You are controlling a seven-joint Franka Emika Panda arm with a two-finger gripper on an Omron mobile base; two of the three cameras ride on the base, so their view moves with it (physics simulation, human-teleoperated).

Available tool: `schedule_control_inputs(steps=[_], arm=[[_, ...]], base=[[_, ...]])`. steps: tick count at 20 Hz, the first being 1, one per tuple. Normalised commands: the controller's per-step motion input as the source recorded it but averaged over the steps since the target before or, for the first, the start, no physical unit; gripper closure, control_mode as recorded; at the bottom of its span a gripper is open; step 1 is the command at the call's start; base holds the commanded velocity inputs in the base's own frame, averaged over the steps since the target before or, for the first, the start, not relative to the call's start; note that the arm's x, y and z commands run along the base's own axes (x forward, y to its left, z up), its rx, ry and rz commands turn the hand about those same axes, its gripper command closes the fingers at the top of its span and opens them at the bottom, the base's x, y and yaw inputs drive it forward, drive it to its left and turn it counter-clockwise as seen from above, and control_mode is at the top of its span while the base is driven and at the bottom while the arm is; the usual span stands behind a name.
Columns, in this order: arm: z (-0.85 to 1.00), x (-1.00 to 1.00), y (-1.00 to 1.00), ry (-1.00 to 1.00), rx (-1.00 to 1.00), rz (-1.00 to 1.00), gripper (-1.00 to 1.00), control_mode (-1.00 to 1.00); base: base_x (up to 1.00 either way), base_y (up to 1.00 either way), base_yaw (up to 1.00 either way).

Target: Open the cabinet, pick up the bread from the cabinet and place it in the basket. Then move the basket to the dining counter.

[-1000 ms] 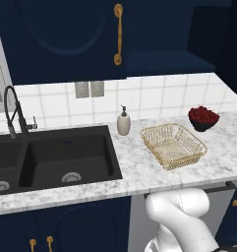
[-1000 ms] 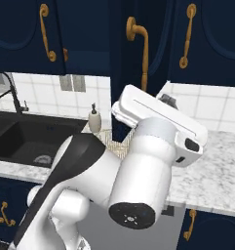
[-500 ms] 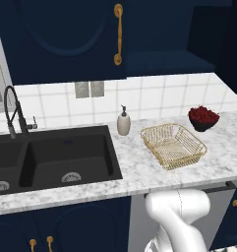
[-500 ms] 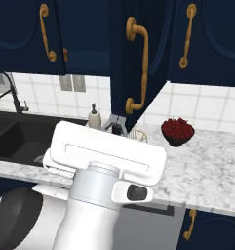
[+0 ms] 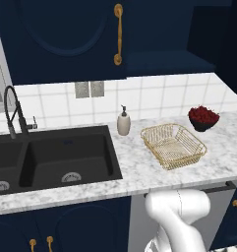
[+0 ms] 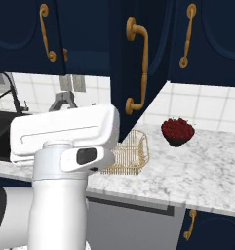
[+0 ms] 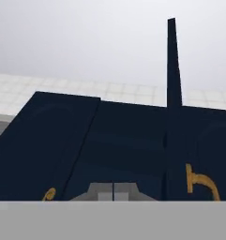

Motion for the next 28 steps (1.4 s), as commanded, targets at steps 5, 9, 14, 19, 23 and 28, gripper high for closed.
schedule_control_inputs(steps=[5,9,14,19,23,28], arm=[[0.00,0.02,1.00,0.08,-0.13,-0.17,1.00,-1.00],[0.00,0.23,1.00,0.13,-0.12,-0.08,1.00,-1.00],[0.00,0.44,1.00,0.10,-0.03,-0.03,1.00,-1.00],[0.00,0.62,1.00,0.10,0.13,-0.02,1.00,-1.00],[0.00,0.55,0.62,0.13,0.27,0.00,1.00,-1.00],[0.00,0.66,0.08,0.41,0.25,0.00,1.00,-1.00]], base=[[0.00,0.00,0.00],[0.00,0.00,0.00],[0.00,0.00,0.00],[0.00,0.00,0.00],[0.00,0.00,0.00],[0.00,0.00,0.00]])
